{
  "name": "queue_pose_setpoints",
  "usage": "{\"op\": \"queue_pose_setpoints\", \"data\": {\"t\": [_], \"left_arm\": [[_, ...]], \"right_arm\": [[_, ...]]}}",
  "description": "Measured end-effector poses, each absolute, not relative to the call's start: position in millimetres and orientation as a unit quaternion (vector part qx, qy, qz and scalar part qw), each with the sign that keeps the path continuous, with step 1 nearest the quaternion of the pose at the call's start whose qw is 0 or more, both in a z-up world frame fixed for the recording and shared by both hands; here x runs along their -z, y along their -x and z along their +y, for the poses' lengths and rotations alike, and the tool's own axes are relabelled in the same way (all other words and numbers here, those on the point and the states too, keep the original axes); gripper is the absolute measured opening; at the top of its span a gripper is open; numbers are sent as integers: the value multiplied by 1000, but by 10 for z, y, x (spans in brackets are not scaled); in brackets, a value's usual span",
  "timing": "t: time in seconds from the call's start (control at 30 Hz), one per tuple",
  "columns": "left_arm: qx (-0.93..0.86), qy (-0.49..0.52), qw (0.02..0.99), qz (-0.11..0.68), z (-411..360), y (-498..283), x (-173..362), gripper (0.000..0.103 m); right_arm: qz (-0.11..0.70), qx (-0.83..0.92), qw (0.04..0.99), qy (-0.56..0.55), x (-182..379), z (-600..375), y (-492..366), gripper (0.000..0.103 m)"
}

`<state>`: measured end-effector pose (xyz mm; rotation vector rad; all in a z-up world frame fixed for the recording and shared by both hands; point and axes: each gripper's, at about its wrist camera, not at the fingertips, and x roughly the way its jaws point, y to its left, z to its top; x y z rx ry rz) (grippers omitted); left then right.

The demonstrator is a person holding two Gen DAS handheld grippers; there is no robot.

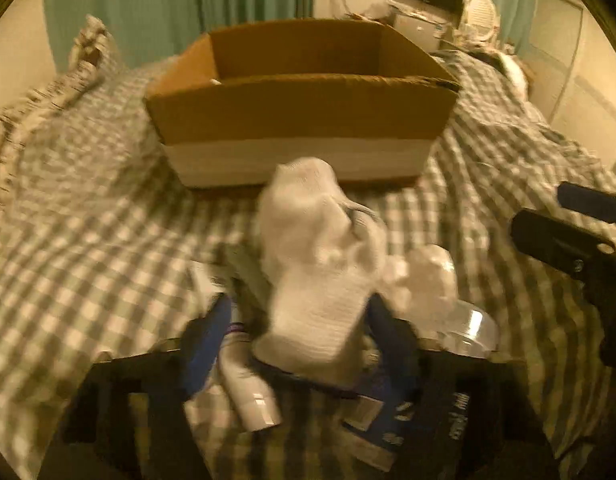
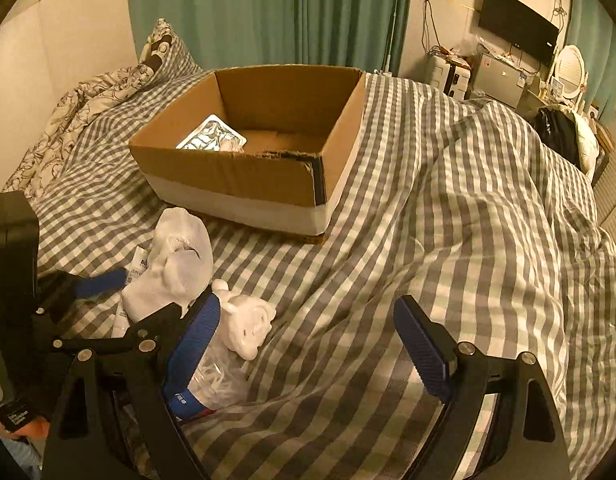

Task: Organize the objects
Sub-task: 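Grasp the white sock with the left gripper, then grasp and lift the clear floss bottle with right gripper while left holds sock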

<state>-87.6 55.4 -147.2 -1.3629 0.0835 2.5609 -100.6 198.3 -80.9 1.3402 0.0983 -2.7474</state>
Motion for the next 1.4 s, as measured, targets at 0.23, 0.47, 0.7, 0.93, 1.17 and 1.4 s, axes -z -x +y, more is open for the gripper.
{"op": "queue_pose_setpoints", "data": {"t": [0.23, 0.47, 0.7, 0.93, 1.17, 1.4], "left_arm": [[-881, 455, 129, 21, 472, 747, 1260, 34], [-893, 439, 93, 25, 203, 508, 1007, 34], [-894, 440, 68, 43, 56, 289, 1026, 34], [-896, 437, 64, 43, 15, 250, 1044, 34], [-896, 438, 66, 39, -19, 243, 1049, 34], [-897, 436, 66, 40, -25, 230, 1031, 34]], "right_arm": [[46, 898, 68, -431, 763, 1841, 859, 88], [69, 900, 114, -414, 729, 1593, 656, 96], [103, 872, 170, -448, 939, 1274, 575, 98], [149, 846, 168, -484, 1218, 1106, 637, 98], [133, 838, 154, -506, 1376, 1122, 776, 98], [119, 843, 154, -501, 1346, 1134, 775, 95]]}}
